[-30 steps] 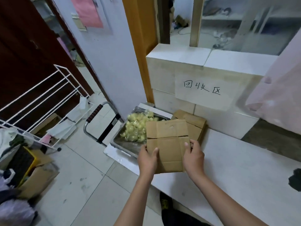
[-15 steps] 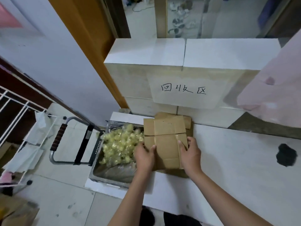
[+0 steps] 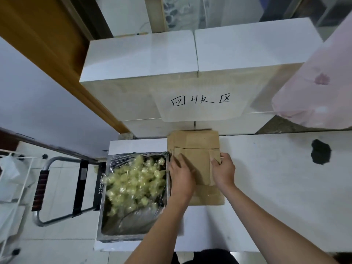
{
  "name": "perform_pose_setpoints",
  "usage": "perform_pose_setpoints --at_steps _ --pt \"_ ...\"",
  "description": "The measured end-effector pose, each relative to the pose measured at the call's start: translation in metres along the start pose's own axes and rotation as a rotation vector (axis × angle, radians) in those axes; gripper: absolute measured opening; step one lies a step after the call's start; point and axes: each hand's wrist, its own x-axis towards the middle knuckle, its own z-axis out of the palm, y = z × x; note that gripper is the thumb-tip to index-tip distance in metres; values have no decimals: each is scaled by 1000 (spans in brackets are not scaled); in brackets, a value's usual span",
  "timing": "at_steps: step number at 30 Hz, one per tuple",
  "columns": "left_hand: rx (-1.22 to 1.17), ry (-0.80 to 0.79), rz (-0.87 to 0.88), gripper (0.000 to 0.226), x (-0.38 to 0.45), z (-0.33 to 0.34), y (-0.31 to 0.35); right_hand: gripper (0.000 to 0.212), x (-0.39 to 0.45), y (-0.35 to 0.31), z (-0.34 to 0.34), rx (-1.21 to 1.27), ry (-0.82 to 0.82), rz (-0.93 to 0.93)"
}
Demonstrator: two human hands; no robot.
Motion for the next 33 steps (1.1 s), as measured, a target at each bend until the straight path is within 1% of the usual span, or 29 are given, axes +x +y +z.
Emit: perform_pose_setpoints --at_steps 3,5,7,10,14,17,18,20,21,22,24,25,26,29,33 --pt "114 -108 43 70 4 12 -3 19 17 0 4 -51 1 30" --pt "173 -149 81 65 10 18 -8 23 27 1 8 -82 -27 49" --pt "240 -167 141 63 15 27 -13 26 35 2 13 -117 -45 72" --pt "319 -174 221 66 22 38 -20 24 44 3 20 -173 -36 100" --pt "327 -176 255 65 33 47 -28 26 52 2 28 -323 -24 97" --pt "320 -150 248 65 33 50 -29 29 51 1 32 -465 -34 4" --pt "318 -133 244 65 33 52 -29 35 49 2 32 -508 -12 -56" --pt "298 -99 242 64 35 55 -28 55 46 6 32 -587 41 -213" --pt "284 -81 242 65 38 56 -28 64 45 9 33 -625 23 -291" --pt "280 -63 244 65 42 57 -29 68 44 11 35 -684 -42 -357" --pt "312 -27 253 64 51 60 -32 66 45 20 43 -833 -231 -460" --pt "329 -10 257 64 56 62 -33 65 46 27 46 -901 -296 -497" --pt "331 5 257 63 60 64 -33 64 46 32 48 -956 -322 -517" --pt "307 55 241 62 67 69 -34 66 46 42 51 -1027 -284 -543" --pt "316 88 232 62 73 78 -38 68 48 51 55 -1005 -206 -588"
